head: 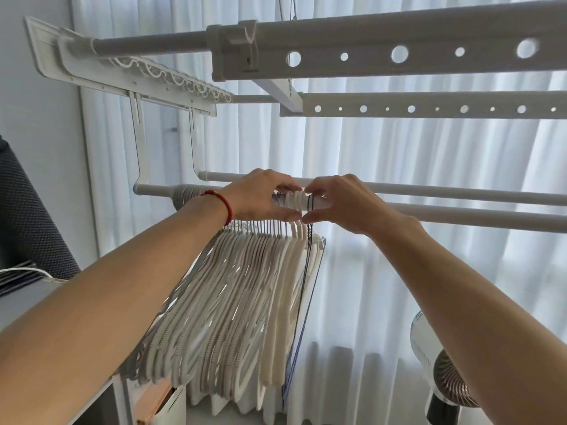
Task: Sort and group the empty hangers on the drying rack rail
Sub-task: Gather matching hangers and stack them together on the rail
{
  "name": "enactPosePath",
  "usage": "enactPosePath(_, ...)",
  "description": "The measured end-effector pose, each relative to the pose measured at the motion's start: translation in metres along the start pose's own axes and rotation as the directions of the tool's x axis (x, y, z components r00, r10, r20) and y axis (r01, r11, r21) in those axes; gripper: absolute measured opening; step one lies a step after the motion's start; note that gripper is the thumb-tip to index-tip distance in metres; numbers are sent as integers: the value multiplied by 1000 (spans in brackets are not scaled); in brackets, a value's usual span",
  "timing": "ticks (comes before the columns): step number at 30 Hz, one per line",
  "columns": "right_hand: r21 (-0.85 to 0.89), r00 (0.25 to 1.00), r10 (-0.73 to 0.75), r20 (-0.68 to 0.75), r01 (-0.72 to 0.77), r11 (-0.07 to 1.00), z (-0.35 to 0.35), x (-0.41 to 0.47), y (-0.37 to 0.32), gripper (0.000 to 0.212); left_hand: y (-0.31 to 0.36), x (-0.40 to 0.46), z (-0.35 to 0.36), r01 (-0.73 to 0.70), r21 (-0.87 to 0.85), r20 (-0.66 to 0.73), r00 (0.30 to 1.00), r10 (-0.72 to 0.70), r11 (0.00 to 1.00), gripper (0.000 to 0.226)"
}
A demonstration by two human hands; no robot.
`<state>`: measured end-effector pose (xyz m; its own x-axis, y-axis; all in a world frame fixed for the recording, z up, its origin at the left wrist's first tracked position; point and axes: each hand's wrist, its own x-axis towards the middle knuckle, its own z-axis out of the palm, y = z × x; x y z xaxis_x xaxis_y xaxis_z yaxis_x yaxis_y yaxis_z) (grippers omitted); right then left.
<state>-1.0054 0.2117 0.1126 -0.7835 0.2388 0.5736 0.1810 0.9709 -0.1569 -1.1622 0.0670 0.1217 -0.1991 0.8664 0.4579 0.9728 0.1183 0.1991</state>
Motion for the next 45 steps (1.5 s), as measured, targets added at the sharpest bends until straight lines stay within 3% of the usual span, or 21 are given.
enactPosePath(14, 8, 1000, -16, 22, 16, 1000, 0, -1, 2, 53, 5, -11, 1, 12, 32, -17, 1000, -11, 999, 70)
enactPosePath(19, 9, 1000, -25, 6, 25, 1000, 4, -3, 0, 53, 5, -22, 3, 5, 21, -91, 996, -3, 1000, 76)
enactPosePath(25, -27, 999, -51, 13, 52, 998, 4, -6, -5, 48, 6, -37, 0, -44, 37, -184, 982, 50, 998, 64)
enactPosePath(34, -89, 997, -81, -6, 81, 993, 8, -13, -12, 78, 1, -64, -6, -9, 49, -310, 950, 24, 999, 41)
enactPosePath(40, -94, 978, -141, -154, 127, 987, 14, -27, -26, 60, 0, -87, -5, 61, 55, -453, 891, -29, 997, 28)
enactPosePath(45, -84, 963, -114, -244, 96, 992, 24, -41, -39, 40, 5, -106, 0, 87, -77, -524, 844, -115, 993, 22)
